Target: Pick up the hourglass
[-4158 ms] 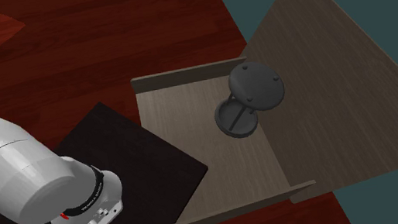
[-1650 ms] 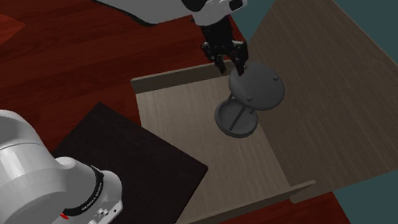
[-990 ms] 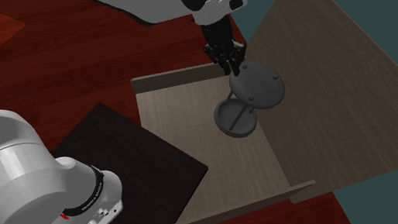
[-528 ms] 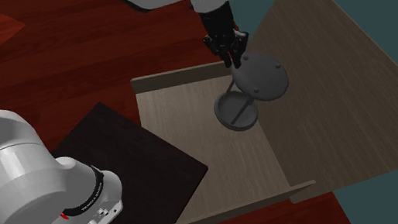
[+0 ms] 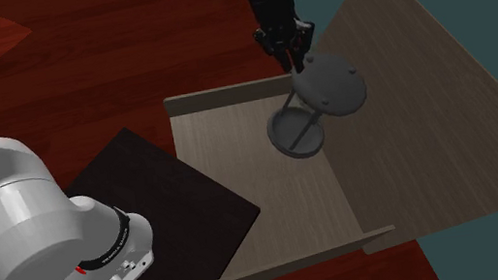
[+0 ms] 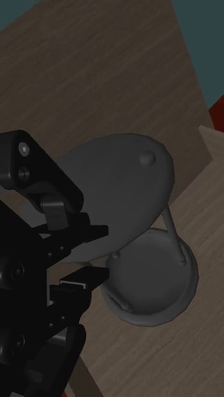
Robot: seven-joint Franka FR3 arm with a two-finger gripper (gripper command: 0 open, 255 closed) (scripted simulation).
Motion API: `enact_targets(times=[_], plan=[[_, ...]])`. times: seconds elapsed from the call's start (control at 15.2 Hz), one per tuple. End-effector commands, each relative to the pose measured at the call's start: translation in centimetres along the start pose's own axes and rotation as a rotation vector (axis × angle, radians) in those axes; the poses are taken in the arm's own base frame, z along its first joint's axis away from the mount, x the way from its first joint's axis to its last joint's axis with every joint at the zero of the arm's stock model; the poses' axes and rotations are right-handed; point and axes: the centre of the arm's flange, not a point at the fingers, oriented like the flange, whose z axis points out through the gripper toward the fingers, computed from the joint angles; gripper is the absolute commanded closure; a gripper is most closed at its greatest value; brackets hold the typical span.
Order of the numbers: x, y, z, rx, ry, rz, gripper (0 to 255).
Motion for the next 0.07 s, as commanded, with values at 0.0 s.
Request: enact_targets(times=[0.0], plan=[[-0.07,0.13,-0.31,0.000,0.001,0.000,255]])
